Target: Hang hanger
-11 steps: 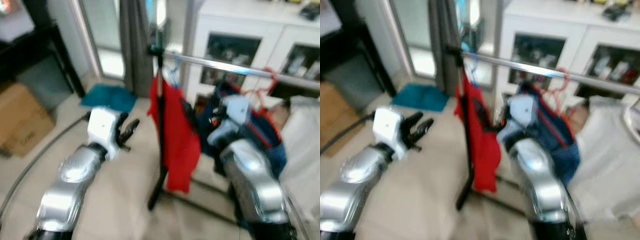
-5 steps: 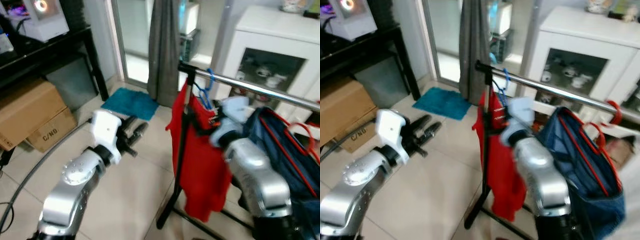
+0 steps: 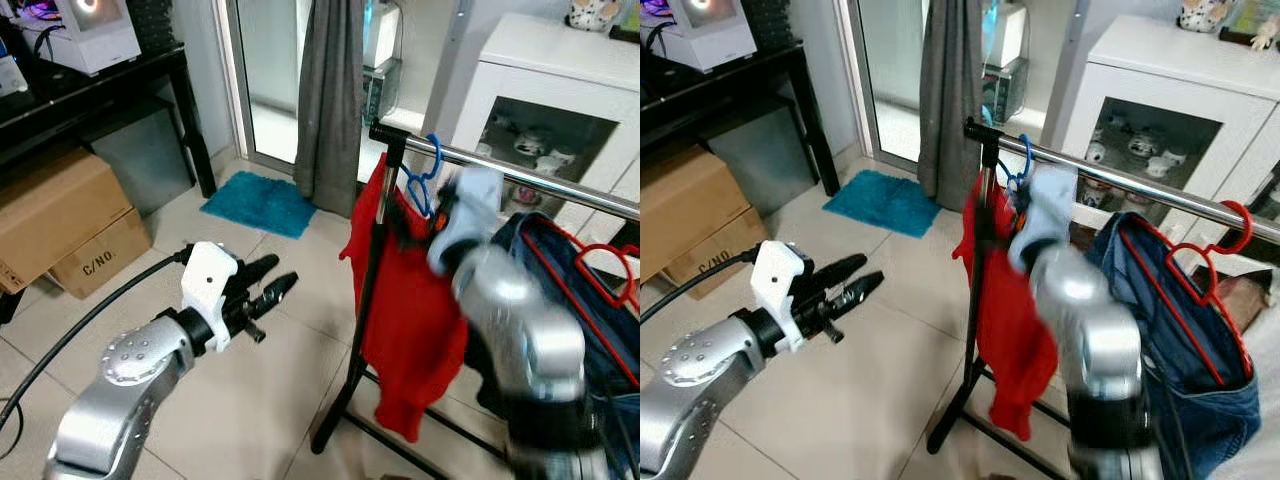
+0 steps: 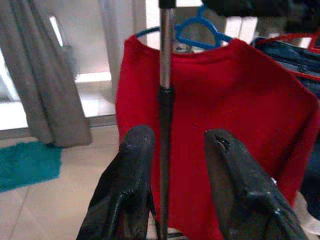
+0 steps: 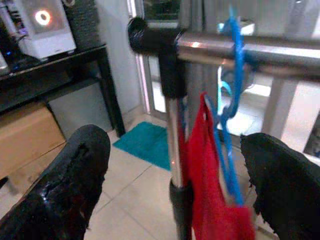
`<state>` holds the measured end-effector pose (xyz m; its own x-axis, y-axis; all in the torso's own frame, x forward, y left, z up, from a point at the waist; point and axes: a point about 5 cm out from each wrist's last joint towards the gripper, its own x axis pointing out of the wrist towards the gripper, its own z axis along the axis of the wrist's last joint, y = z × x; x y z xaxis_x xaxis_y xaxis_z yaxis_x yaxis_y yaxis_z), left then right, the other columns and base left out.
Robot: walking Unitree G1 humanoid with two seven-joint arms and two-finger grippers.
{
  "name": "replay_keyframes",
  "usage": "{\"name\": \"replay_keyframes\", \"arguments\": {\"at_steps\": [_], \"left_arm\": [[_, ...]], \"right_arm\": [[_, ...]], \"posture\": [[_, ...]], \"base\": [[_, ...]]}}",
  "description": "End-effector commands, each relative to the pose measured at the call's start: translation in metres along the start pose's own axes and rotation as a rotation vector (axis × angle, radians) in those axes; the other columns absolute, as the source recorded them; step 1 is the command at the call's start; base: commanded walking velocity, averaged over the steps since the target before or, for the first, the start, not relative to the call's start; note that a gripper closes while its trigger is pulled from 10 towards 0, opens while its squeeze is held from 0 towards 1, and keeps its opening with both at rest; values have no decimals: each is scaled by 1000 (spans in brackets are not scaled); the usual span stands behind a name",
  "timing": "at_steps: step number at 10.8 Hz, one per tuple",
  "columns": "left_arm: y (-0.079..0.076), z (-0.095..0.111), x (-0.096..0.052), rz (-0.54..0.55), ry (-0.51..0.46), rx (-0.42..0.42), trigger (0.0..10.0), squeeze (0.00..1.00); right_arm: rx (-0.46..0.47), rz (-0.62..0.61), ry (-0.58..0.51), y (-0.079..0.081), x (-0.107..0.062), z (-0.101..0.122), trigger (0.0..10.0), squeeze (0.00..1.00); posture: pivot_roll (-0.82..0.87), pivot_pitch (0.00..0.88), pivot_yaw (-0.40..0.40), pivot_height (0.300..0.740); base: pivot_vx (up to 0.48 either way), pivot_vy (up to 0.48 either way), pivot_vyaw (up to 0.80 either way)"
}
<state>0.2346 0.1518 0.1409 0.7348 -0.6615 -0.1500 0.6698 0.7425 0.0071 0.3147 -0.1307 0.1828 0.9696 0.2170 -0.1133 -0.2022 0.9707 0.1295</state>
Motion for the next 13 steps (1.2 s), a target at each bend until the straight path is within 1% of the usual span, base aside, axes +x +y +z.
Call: {"name": "replay_keyframes", "arguments": {"at_steps": [1,3,4,5,6,9,11,13], "left_arm": [[-2,-1,-2,-27,17,-8,10000,0],[-3,-3,-5,-59,41,-26,10000,0],[-2,-2,-5,-67,42,-23,10000,0],[-2,-2,-5,-70,44,-20,10000,0],[-2,-2,-5,-73,47,-17,10000,0],[-2,-2,-6,-82,53,-13,10000,0],[-2,-2,-6,-93,57,-8,10000,0],[-1,-1,-4,-98,56,-3,10000,0]], "right_arm": [[10,-28,21,-5,4,1,10000,0],[-21,-5,96,-10,23,5,10000,0],[-35,-32,124,-19,37,7,10000,0],[-27,-49,129,-22,40,7,4196,0],[-16,-65,137,-27,45,10,0,0],[-16,-84,162,-36,49,8,0,0],[-27,-76,188,-39,48,4,0,0],[-35,-73,193,-41,49,4,0,0]], "posture": [[18,0,-13,740],[19,0,-18,740],[19,0,-18,740],[21,0,-18,740],[24,0,-20,740],[23,0,-15,740],[19,0,-8,740],[17,0,-6,740]], "base": [[0,0,0],[0,0,0],[0,0,0],[0,0,0],[0,0,0],[0,0,0],[0,0,0],[0,0,0]]}}
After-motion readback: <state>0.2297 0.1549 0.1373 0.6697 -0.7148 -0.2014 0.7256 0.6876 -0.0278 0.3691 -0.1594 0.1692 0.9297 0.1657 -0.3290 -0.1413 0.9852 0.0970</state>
